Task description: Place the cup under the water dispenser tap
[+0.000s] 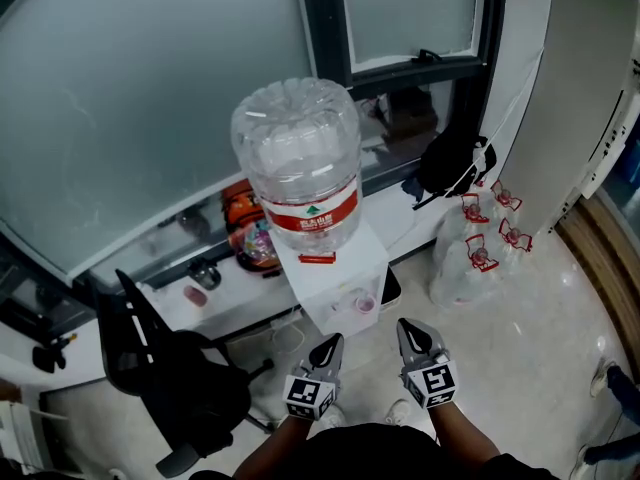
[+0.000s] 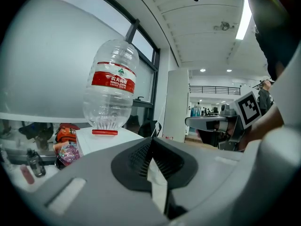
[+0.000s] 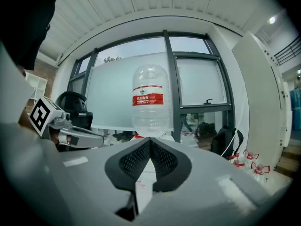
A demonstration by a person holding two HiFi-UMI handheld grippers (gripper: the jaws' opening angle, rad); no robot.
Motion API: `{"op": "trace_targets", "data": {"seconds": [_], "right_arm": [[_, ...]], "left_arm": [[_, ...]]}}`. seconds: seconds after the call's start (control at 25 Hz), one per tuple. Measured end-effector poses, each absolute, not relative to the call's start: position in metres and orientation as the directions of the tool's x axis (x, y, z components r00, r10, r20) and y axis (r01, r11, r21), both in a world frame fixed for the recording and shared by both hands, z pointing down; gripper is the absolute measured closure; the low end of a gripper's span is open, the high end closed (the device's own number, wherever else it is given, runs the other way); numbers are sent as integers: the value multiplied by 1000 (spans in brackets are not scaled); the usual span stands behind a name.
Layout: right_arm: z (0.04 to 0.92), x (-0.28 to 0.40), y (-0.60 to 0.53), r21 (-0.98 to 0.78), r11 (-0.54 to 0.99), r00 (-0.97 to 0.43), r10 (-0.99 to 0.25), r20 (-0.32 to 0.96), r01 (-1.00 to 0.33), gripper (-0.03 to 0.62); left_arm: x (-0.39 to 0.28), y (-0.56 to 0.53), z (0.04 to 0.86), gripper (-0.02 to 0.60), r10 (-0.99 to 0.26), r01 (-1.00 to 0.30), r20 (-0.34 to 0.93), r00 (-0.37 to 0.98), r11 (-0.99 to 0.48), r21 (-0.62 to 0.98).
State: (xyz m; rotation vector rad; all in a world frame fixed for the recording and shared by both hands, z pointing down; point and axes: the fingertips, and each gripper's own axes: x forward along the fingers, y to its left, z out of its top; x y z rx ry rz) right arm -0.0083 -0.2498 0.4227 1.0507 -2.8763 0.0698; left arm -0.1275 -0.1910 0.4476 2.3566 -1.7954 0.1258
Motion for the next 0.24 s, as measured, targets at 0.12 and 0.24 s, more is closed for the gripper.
{"op": "trace_targets", "data": {"seconds": [0.12, 0.24], "right_arm": [[424, -9, -250, -85, 757, -762, -642, 83, -648, 592], [421, -12, -255, -118, 748, -757, -650, 65, -653, 592]], "left_arm": [[-130, -188, 444, 565, -950, -964, 170, 262, -249, 98], [-133, -189, 441, 565, -951, -964, 170, 257, -242, 105]]}}
